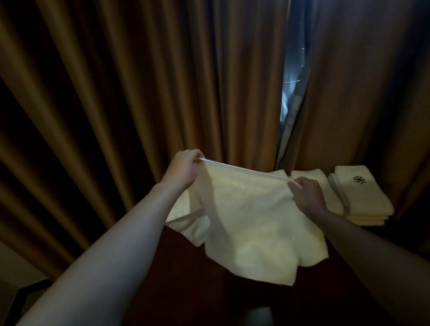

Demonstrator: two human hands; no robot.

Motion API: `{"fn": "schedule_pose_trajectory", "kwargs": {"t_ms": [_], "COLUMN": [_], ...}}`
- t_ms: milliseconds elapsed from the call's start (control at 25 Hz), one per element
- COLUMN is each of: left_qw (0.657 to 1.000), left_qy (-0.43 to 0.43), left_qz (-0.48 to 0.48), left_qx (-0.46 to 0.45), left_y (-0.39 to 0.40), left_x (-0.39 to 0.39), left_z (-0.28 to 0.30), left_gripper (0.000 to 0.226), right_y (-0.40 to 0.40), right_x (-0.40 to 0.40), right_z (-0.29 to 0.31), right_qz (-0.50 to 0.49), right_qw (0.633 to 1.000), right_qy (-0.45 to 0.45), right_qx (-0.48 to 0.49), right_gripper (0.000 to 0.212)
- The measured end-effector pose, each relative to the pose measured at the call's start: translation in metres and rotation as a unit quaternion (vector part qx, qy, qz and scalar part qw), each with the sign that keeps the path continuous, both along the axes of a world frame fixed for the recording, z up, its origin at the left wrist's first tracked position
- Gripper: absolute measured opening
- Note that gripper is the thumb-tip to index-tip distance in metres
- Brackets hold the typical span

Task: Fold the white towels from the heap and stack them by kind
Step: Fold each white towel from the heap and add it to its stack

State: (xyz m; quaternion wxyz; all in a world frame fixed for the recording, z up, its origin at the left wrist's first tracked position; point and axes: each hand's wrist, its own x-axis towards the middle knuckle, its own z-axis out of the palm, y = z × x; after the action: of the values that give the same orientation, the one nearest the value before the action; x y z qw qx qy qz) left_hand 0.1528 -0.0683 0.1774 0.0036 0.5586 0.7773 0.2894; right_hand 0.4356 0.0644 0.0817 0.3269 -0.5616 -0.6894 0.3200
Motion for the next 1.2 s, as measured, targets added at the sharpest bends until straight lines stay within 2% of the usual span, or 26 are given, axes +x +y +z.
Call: {"fn": "schedule_pose_trajectory", "kwargs": {"t_ms": [120,240,320,360,440,480,520,560,720,1000,1200], "left_qw": [0.995,0.991,0.989,0.994,0.993,0.978,0.964,0.959,0.971,0.970,0.980], "left_qy": [0.028,0.082,0.108,0.073,-0.108,-0.199,-0.253,-0.268,-0.212,-0.215,-0.156], "left_qz": [-0.018,-0.015,-0.016,-0.005,0.037,0.060,0.080,0.095,0.113,0.097,0.091], "left_qx": [-0.090,-0.108,-0.099,-0.082,-0.042,-0.026,-0.018,-0.013,-0.003,0.063,0.089], "left_y": [-0.024,-0.044,-0.052,-0.052,-0.050,-0.048,-0.046,-0.043,-0.033,-0.019,-0.031], "left_x": [-0.038,-0.064,-0.080,-0.088,-0.099,-0.101,-0.101,-0.103,-0.106,-0.109,-0.105], "left_z": [-0.013,-0.021,-0.027,-0.031,-0.039,-0.044,-0.049,-0.056,-0.079,-0.074,-0.071], "left_gripper": [0.024,0.027,0.028,0.028,0.029,0.029,0.027,0.024,0.024,0.022,0.023], "right_y": [-0.012,-0.028,-0.036,-0.039,-0.043,-0.045,-0.047,-0.048,-0.041,-0.021,-0.018], "right_x": [-0.009,-0.022,-0.032,-0.037,-0.047,-0.051,-0.055,-0.057,-0.060,-0.062,-0.056], "right_z": [0.023,0.040,0.048,0.051,0.053,0.051,0.048,0.044,0.025,0.018,0.023], "right_qz": [0.025,0.061,0.079,0.079,0.059,0.046,0.035,0.027,0.017,0.016,0.044], "right_qw": [0.999,0.996,0.994,0.994,0.995,0.995,0.996,0.996,0.996,0.998,0.993], "right_qy": [0.005,0.067,0.069,0.069,0.076,0.074,0.067,0.059,0.039,0.026,-0.101], "right_qx": [0.039,-0.022,-0.043,-0.041,-0.038,-0.043,-0.050,-0.056,-0.080,-0.051,0.043], "right_gripper": [0.026,0.024,0.021,0.019,0.017,0.018,0.018,0.018,0.019,0.022,0.025]}}
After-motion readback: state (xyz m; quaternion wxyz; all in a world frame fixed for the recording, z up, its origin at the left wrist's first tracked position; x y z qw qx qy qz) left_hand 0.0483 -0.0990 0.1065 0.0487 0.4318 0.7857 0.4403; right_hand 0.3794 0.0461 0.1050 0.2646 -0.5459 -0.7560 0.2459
